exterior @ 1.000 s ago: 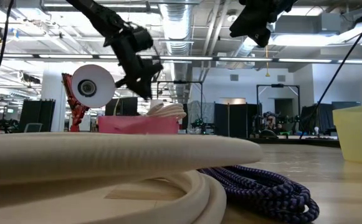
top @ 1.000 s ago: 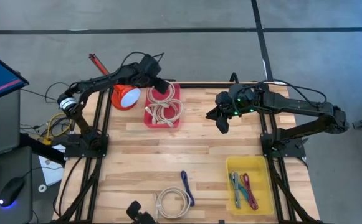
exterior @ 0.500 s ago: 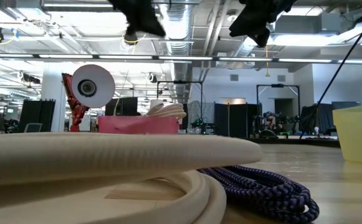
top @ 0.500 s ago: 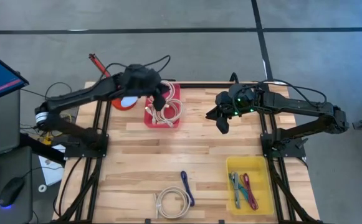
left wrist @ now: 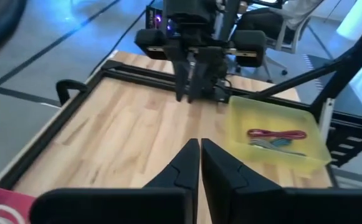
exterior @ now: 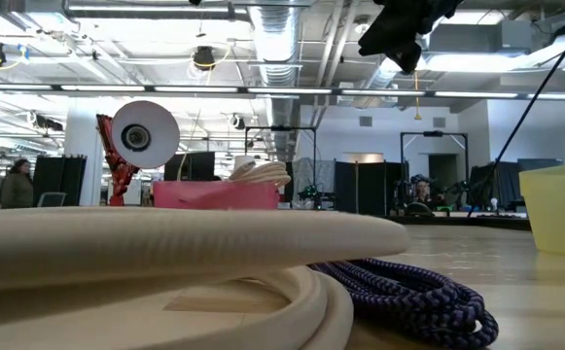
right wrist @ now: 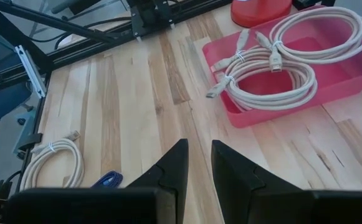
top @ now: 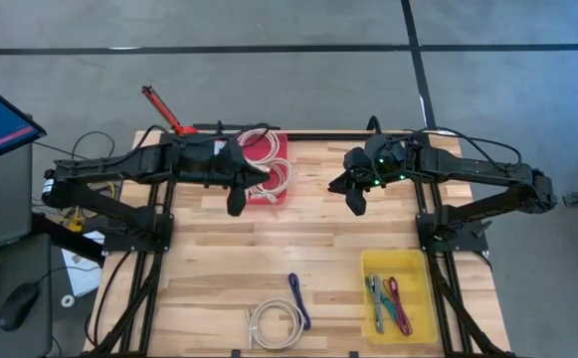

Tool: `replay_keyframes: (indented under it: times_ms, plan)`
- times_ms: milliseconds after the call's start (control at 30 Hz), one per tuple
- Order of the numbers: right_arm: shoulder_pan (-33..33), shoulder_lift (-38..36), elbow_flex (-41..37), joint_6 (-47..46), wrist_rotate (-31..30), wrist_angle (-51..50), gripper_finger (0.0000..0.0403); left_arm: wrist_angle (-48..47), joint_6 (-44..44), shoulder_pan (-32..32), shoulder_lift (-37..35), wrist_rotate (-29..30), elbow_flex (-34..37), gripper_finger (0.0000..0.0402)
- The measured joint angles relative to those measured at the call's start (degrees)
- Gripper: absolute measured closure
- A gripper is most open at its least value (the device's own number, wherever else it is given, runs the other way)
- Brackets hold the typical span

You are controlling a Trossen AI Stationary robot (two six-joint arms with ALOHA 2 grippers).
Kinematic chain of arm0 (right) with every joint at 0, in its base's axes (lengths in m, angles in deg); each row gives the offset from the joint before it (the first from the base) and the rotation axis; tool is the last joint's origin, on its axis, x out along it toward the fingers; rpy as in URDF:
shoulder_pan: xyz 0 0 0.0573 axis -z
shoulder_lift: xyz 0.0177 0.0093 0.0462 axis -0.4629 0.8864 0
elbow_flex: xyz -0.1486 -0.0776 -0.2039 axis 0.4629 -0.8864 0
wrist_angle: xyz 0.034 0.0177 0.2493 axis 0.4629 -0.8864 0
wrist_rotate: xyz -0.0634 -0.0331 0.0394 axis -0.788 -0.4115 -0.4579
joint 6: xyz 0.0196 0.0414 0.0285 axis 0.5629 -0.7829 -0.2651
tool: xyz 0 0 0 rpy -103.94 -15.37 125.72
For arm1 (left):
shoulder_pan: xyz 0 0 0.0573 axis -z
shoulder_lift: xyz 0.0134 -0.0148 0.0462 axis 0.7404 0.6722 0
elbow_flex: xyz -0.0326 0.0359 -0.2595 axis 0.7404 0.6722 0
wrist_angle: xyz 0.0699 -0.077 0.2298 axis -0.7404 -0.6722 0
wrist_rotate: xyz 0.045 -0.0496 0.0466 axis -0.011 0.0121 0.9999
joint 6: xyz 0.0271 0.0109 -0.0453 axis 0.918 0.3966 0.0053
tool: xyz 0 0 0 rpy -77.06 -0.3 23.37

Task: Pick & Place USB Port
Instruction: Put the dark blue charger cable into the yellow bin

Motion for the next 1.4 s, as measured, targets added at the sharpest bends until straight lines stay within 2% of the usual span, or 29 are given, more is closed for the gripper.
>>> replay_keyframes:
  times_ms: [167,367,467,600,733,1100,1400]
  plan:
    - [0.02,0.00,0.00,1.06,0.89,0.65,0.0340,0.04,-3.35,2.60,0.02,1.85,0.00,0.0395]
    - [0.02,0.00,0.00,1.14,2.37,1.77,0.0340,0.48,-4.63,4.65,0.04,7.08,0.00,0.0393]
    - [-0.29,0.00,0.00,-4.45,4.93,1.99,0.0340,0.46,-2.52,5.51,0.04,7.55,0.02,0.0393]
    - [-3.01,0.00,0.00,-13.95,4.92,1.95,0.0340,0.37,4.16,7.12,0.04,7.50,0.02,0.0396]
    - [-8.41,0.00,0.00,-21.03,-0.22,3.36,0.0340,-0.39,6.83,8.07,-0.01,7.52,0.02,0.0392]
    - [-22.69,1.06,0.02,-41.40,-20.00,3.17,0.0340,-5.68,6.60,12.46,-0.13,7.50,0.04,0.0393]
    - [-27.43,7.86,0.02,-49.04,-22.20,4.80,0.0340,-5.56,9.20,16.29,-0.13,7.61,0.04,0.0395]
